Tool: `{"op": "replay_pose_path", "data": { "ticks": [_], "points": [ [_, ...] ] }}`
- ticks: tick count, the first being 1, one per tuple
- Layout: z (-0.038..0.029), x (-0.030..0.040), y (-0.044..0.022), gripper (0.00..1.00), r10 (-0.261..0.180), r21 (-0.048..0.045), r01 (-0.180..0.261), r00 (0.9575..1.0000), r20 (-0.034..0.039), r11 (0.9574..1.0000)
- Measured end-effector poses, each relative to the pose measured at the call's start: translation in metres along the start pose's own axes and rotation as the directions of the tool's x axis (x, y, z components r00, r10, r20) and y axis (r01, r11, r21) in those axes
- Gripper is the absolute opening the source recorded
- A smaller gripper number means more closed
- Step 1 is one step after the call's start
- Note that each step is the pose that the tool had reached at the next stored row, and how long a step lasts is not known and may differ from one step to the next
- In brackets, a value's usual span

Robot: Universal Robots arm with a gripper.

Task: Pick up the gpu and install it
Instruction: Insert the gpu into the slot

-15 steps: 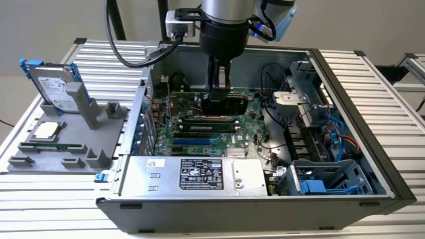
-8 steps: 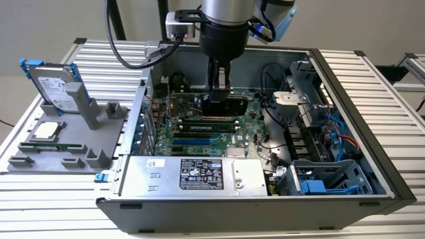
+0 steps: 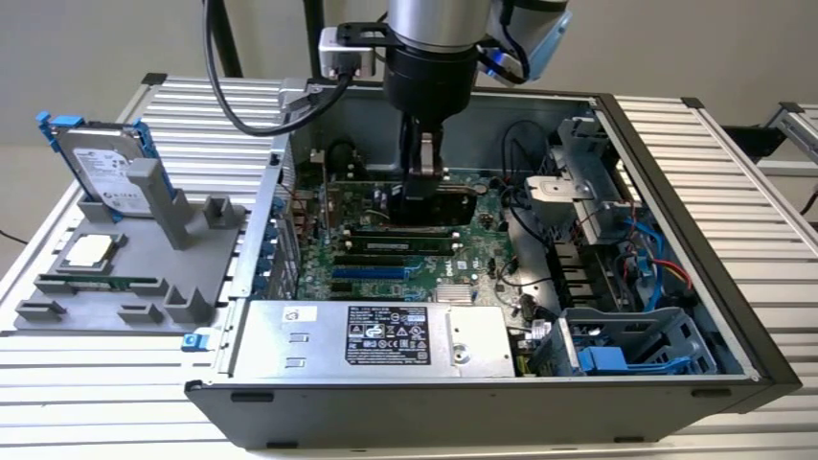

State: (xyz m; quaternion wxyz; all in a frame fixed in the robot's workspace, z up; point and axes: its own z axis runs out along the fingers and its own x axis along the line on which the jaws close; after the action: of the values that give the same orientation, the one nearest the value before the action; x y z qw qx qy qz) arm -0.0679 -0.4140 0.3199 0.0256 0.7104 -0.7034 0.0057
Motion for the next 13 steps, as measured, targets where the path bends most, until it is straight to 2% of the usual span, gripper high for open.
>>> {"op": "replay_pose_path", "data": {
  "ticks": [13],
  "points": [
    [0.0044, -0.0002, -0.0001, 0.0, 0.0, -0.0001, 0.0, 1.0, -0.0071, 1.0]
  ]
}}
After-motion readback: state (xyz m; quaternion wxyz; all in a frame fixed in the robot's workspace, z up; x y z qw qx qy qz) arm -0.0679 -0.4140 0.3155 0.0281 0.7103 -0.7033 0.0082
